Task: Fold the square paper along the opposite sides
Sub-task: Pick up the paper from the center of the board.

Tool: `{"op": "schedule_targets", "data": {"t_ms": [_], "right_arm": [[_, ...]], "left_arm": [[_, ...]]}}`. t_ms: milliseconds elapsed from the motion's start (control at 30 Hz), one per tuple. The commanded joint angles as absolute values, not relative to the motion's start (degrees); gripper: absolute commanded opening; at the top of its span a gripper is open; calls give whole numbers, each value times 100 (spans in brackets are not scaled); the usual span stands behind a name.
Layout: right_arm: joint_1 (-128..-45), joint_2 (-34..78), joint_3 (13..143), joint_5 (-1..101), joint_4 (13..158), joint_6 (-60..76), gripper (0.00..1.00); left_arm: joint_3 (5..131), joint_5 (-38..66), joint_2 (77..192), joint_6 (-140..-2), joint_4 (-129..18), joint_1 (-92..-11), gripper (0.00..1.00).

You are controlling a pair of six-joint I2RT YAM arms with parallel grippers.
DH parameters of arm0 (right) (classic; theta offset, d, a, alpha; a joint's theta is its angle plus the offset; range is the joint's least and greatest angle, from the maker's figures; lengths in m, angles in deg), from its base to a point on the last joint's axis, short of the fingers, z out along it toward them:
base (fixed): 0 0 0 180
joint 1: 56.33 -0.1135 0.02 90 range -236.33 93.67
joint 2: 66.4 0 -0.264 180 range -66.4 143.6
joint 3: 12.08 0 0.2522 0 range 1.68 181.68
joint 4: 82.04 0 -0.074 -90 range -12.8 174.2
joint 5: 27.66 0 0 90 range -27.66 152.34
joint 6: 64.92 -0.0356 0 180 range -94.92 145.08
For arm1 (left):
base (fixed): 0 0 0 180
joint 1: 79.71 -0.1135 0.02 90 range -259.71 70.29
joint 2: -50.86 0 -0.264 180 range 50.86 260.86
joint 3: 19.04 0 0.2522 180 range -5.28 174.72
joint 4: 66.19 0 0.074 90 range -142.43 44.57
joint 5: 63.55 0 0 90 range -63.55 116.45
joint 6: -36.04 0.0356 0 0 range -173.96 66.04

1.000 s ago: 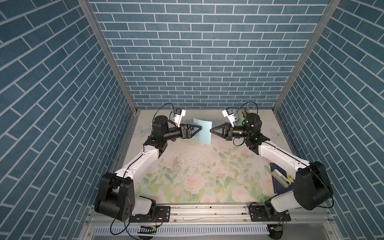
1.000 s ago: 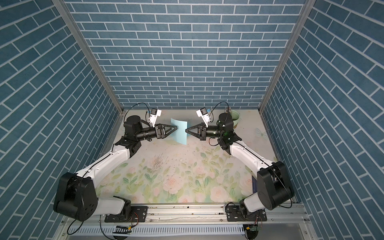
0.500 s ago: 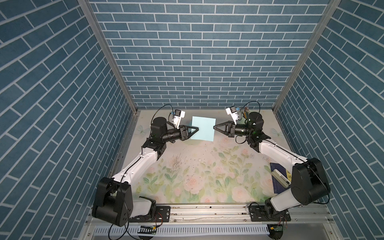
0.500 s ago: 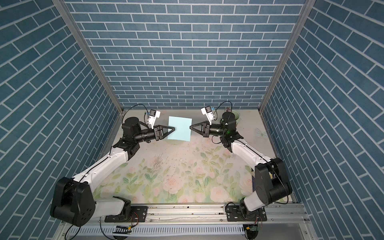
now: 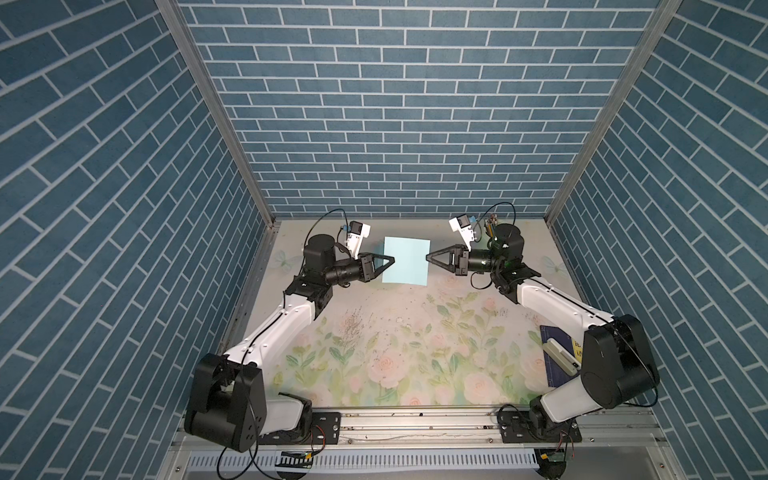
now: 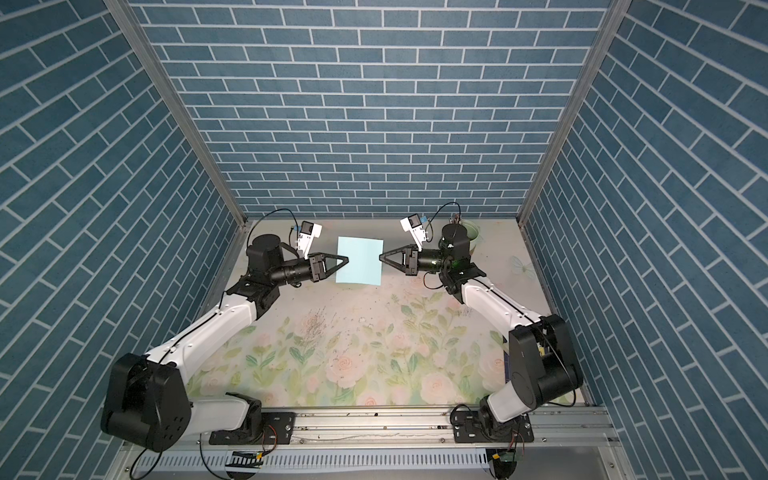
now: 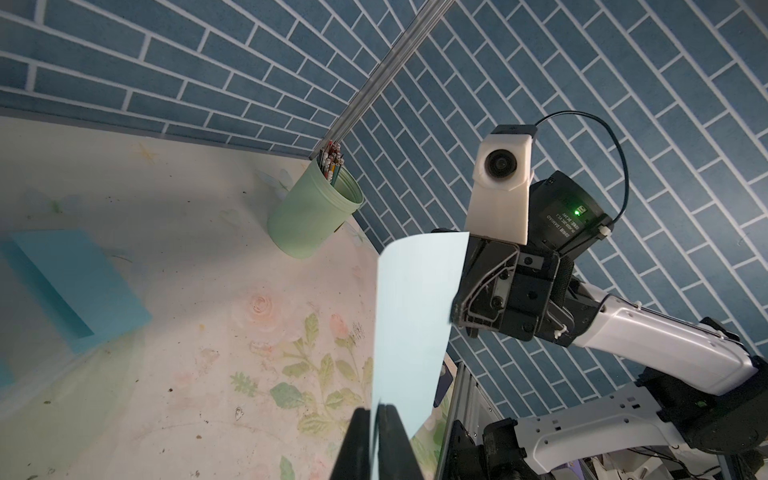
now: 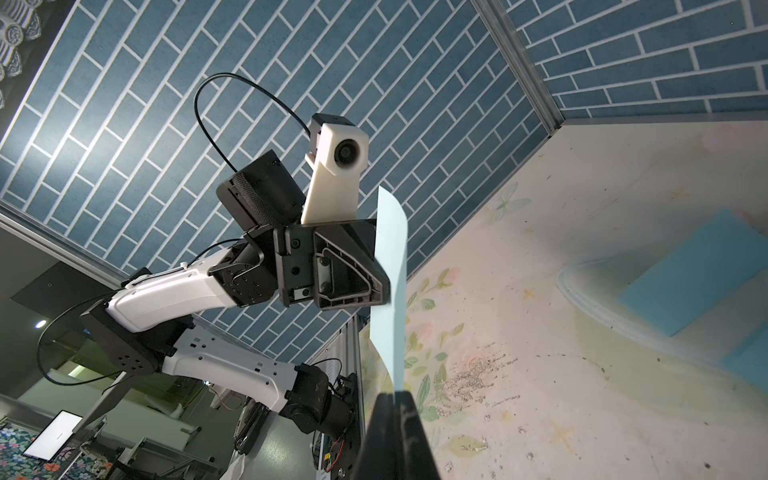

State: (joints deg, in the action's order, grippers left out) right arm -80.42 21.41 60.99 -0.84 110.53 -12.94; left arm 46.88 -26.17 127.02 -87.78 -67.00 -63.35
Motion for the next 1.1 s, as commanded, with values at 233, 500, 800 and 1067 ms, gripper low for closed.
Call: {"op": "schedule_targets", "data": {"t_ms": [233,500,800,1067], "right_arm": [[-8041,2273,6272,-146,10921,-976,0],[-7761,2040,6098,939,9743,137,34],[-8449,2685,6178,3278,9675,80,30],[-8503,2180,6067,2806,10417,-676,37]], "left_arm": [[4789,-2599,12670,-8707,-6777,-6318,0],[5024,-2433,12384,-8738,-6551,-6101,0],[5788,-2026,12451,-8935,-6823,-5191,0],[5922,-1158,13055,-7889,-6041,-5376,0]]}}
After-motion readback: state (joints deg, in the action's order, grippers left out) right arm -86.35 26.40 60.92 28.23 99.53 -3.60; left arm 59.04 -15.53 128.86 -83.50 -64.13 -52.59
